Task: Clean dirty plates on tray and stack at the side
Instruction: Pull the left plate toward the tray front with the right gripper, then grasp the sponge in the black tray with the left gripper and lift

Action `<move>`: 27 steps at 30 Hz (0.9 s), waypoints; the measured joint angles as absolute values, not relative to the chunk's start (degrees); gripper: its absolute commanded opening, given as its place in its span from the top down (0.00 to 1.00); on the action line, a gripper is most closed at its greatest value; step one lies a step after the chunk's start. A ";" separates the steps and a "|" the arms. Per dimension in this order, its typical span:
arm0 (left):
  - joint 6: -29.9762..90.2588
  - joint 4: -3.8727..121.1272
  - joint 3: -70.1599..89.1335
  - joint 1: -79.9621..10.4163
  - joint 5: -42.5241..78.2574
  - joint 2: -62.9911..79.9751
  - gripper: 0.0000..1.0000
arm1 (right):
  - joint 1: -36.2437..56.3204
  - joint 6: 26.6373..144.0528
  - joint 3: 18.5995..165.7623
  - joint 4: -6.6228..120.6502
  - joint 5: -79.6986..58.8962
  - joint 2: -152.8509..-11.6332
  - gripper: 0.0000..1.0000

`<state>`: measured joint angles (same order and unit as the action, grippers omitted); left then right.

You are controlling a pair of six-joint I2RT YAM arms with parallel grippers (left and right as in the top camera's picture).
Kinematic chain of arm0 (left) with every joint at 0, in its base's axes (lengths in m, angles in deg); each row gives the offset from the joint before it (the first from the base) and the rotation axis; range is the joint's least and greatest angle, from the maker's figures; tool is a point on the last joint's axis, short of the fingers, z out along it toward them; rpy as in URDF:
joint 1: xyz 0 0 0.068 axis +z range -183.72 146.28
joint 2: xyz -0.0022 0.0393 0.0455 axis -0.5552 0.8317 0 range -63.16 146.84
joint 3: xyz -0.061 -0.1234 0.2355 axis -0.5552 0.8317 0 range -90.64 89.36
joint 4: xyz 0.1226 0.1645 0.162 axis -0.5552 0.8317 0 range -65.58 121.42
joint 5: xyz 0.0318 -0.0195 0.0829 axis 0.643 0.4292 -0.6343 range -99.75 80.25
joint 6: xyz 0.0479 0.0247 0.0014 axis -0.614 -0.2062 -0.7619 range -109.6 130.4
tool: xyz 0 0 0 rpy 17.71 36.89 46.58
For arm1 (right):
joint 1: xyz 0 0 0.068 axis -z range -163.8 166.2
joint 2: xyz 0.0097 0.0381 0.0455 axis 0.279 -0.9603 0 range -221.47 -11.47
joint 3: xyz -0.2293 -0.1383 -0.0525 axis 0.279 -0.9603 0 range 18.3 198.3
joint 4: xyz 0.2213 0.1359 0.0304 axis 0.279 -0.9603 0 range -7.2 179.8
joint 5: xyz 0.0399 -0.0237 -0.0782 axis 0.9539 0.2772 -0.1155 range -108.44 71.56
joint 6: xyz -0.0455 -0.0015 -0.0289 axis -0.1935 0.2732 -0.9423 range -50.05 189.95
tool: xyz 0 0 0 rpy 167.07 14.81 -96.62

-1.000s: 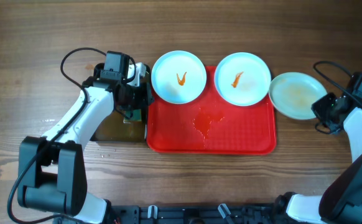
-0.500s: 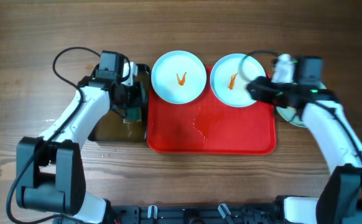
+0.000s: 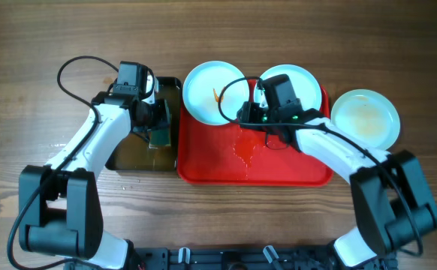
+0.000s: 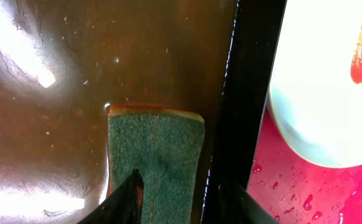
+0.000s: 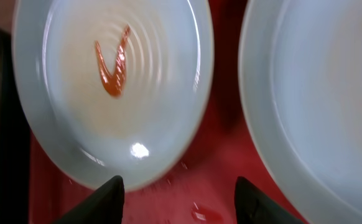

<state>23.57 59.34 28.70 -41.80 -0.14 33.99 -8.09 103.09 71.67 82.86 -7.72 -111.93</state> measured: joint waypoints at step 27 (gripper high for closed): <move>23.55 59.84 28.70 -41.80 -0.56 33.99 0.56 | -8.88 109.04 72.94 59.76 -8.49 -112.07 0.96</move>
